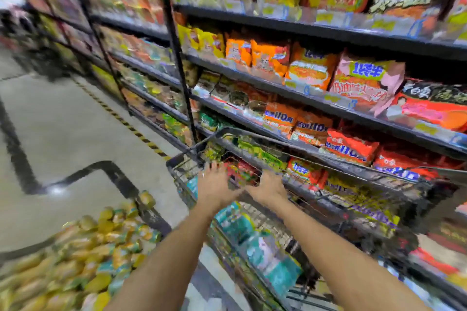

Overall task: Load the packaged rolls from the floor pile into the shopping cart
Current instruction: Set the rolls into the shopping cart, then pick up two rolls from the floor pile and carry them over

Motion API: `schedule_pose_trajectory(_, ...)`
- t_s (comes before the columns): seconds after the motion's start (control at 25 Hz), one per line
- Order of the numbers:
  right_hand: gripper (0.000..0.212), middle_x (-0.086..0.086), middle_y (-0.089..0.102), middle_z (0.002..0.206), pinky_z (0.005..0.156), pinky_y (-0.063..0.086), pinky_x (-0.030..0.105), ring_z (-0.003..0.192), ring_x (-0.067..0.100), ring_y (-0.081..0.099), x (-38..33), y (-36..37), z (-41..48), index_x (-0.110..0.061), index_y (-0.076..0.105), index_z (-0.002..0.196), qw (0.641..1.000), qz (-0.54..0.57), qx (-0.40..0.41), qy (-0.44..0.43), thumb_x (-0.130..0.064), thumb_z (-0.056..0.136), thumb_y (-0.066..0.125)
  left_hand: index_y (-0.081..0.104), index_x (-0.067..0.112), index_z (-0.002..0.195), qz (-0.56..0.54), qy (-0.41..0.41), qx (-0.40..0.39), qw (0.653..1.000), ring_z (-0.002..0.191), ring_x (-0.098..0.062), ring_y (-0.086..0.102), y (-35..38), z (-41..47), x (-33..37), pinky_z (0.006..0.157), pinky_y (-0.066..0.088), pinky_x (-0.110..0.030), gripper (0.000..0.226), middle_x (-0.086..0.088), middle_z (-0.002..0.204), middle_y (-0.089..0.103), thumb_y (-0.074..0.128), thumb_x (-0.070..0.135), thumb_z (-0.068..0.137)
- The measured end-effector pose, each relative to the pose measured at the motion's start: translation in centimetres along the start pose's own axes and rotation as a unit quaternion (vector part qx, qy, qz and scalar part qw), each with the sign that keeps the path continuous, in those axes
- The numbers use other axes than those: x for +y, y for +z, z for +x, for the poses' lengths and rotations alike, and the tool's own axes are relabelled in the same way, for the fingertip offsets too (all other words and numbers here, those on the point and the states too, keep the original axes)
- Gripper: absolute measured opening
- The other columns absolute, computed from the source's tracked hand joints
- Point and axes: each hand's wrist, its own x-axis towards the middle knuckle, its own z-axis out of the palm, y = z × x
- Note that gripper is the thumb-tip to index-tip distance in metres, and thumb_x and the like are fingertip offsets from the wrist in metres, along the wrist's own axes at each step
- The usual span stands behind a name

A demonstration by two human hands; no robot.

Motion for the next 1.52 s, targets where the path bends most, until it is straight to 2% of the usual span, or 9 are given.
schedule_pose_trajectory(0.12, 0.074, 0.014, 0.030, 0.150, 0.112, 0.029, 0.042, 0.140, 0.035, 0.023, -7.2, 2.6, -2.5, -0.006, 0.035, 0.140, 0.983, -0.074, 0.025, -0.163, -0.050, 0.086, 0.059, 0.009, 0.010, 0.151, 0.011, -0.087, 0.040, 0.995, 0.145, -0.030, 0.010, -2.2, -4.8, -8.8, 0.119, 0.009, -0.043, 0.099, -0.010, 0.158, 0.010, 0.055, 0.064, 0.081)
schedule_pose_trajectory(0.28, 0.072, 0.012, 0.039, 0.144, 0.108, 0.031, 0.040, 0.135, 0.032, 0.032, -15.3, 7.5, -7.5, -0.009, 0.034, 0.141, 0.940, -0.098, -0.020, -0.328, -0.047, 0.085, 0.059, 0.010, 0.010, 0.151, -0.015, -0.215, 0.078, 0.973, 0.142, -0.029, 0.019, -2.6, -13.3, -19.6, 0.115, 0.019, -0.039, 0.101, -0.010, 0.155, 0.021, 0.056, 0.064, 0.079)
schedule_pose_trajectory(0.52, 0.065, 0.009, 0.045, 0.137, 0.099, 0.040, 0.042, 0.128, 0.030, 0.040, -21.4, 17.1, -14.6, -0.009, 0.038, 0.136, 0.897, -0.129, -0.131, -0.402, -0.041, 0.085, 0.061, 0.006, 0.006, 0.151, -0.049, -0.369, 0.056, 0.926, 0.146, -0.027, 0.012, 2.1, -27.3, -29.6, 0.117, 0.017, -0.037, 0.104, -0.013, 0.158, 0.009, 0.055, 0.064, 0.081)
schedule_pose_trajectory(0.76, 0.066, 0.010, 0.046, 0.138, 0.098, 0.042, 0.039, 0.130, 0.030, 0.042, -24.0, 29.1, -18.8, -0.010, 0.039, 0.137, 0.869, -0.207, -0.225, -0.390, -0.042, 0.084, 0.061, 0.001, 0.008, 0.152, -0.126, -0.457, 0.014, 0.880, 0.146, -0.025, 0.010, 9.0, -34.2, -36.4, 0.117, 0.017, -0.034, 0.104, -0.010, 0.159, 0.005, 0.055, 0.063, 0.082)
schedule_pose_trajectory(0.96, 0.070, 0.011, 0.043, 0.141, 0.103, 0.038, 0.037, 0.133, 0.028, 0.039, -22.6, 39.6, -18.5, -0.009, 0.035, 0.141, 0.831, -0.286, -0.239, -0.412, -0.037, 0.083, 0.061, 0.005, 0.008, 0.151, -0.201, -0.476, 0.017, 0.856, 0.146, -0.029, 0.013, 18.4, -36.2, -41.2, 0.115, 0.021, -0.035, 0.105, -0.011, 0.158, 0.011, 0.057, 0.061, 0.078)
schedule_pose_trajectory(1.04, 0.073, 0.016, 0.043, 0.139, 0.104, 0.037, 0.039, 0.132, 0.033, 0.040, -21.2, 44.3, -17.1, -0.003, 0.032, 0.142, 0.812, -0.320, -0.247, -0.421, -0.035, 0.083, 0.062, 0.020, 0.004, 0.149, -0.203, -0.485, 0.002, 0.851, 0.141, -0.035, 0.027, 23.7, -36.5, -43.0, 0.110, 0.032, -0.040, 0.101, -0.016, 0.154, 0.025, 0.059, 0.060, 0.075)
schedule_pose_trajectory(1.16, 0.077, 0.011, 0.027, 0.150, 0.113, 0.023, 0.038, 0.142, 0.027, 0.022, -18.1, 51.3, -14.2, -0.007, 0.018, 0.147, 0.768, -0.405, -0.271, -0.416, -0.043, 0.089, 0.053, 0.040, -0.009, 0.137, -0.226, -0.496, -0.061, 0.836, 0.121, -0.043, 0.051, 32.4, -36.1, -43.8, 0.091, 0.047, -0.052, 0.099, -0.025, 0.138, 0.047, 0.050, 0.062, 0.069)
schedule_pose_trajectory(1.32, 0.075, 0.011, 0.023, 0.153, 0.116, 0.018, 0.040, 0.145, 0.026, 0.015, -11.0, 63.4, -9.0, -0.007, 0.020, 0.147, 0.736, -0.445, -0.298, -0.414, -0.039, 0.089, 0.054, 0.025, -0.009, 0.144, -0.210, -0.496, -0.045, 0.841, 0.138, -0.042, 0.030, 46.5, -35.6, -44.3, 0.111, 0.028, -0.048, 0.106, -0.028, 0.148, 0.030, 0.054, 0.062, 0.071)
schedule_pose_trajectory(1.52, 0.094, 0.021, 0.046, 0.139, 0.108, 0.033, 0.049, 0.134, 0.037, 0.038, -1.9, 76.0, -5.3, 0.004, 0.042, 0.136, 0.692, -0.458, -0.295, -0.474, -0.047, 0.066, 0.079, 0.015, -0.006, 0.147, -0.242, -0.540, -0.053, 0.804, 0.142, -0.037, 0.022, 59.7, -36.7, -43.0, 0.114, 0.022, -0.043, 0.102, -0.025, 0.154, 0.017, 0.064, 0.053, 0.080)
